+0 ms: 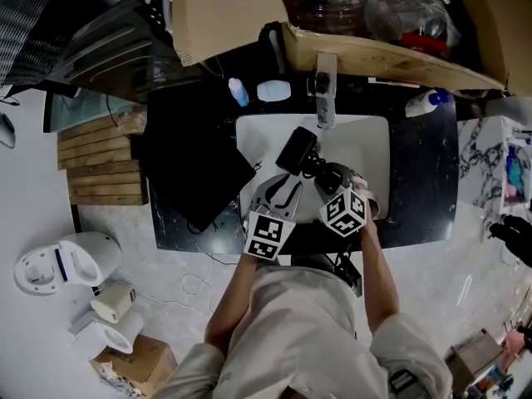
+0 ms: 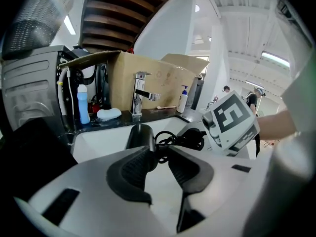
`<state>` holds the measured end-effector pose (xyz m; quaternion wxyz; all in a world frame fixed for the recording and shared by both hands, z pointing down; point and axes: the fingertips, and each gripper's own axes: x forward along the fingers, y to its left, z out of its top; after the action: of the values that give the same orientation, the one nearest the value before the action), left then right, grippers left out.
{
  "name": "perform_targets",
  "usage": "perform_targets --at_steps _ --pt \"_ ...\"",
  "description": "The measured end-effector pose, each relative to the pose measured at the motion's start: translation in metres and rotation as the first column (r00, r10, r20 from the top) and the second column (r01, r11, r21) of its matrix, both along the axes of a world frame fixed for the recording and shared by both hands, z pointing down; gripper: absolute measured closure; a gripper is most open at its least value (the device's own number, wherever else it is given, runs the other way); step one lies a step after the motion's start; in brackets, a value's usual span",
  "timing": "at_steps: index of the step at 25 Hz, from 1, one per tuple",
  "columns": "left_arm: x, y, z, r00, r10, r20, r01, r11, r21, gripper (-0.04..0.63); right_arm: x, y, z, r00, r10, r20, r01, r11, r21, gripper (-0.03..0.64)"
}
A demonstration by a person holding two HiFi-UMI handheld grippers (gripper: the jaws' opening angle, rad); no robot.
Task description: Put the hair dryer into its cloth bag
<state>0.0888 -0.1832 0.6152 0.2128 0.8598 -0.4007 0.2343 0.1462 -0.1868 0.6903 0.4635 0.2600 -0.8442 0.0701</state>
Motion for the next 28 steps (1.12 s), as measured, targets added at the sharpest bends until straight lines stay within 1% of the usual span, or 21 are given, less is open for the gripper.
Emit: perform_targets --at_steps 6,15,19,23,25,28 --pt "-0.017 0.013 -0.015 1.000 0.016 -0.002 -0.016 0.999 0.033 0.479 -0.009 0.017 -0.029 1.000 0.016 -0.002 -0.016 0.999 0.032 0.425" --pt "-0.052 0.034 -0.035 0.999 0.036 0.013 -0.037 0.996 0.086 0.482 -0.033 0.053 -0.058 0.999 0.041 0.014 -0.041 0.998 0.045 0.425" --pt "-0.074 0.041 -0.040 0.999 0.032 0.020 -0.033 0.994 0.104 0.513 -0.045 0.064 -0.065 0.999 0.046 0.017 -0.046 0.998 0.048 0.425" --pt "-0.099 0.046 -0.046 1.000 0.000 0.023 -0.003 0.992 0.127 0.548 -0.054 0.075 -0.072 0.998 0.057 0.021 -0.058 0.997 0.048 0.425" --pt "-0.111 0.048 -0.045 0.999 -0.008 0.037 0.003 0.991 0.132 0.554 -0.058 0.079 -0.074 0.998 0.063 0.021 -0.064 0.997 0.049 0.425" --pt "-0.130 0.051 -0.040 0.996 -0.011 0.088 -0.001 0.992 0.129 0.552 -0.063 0.084 -0.076 0.998 0.067 0.017 -0.068 0.997 0.047 0.425"
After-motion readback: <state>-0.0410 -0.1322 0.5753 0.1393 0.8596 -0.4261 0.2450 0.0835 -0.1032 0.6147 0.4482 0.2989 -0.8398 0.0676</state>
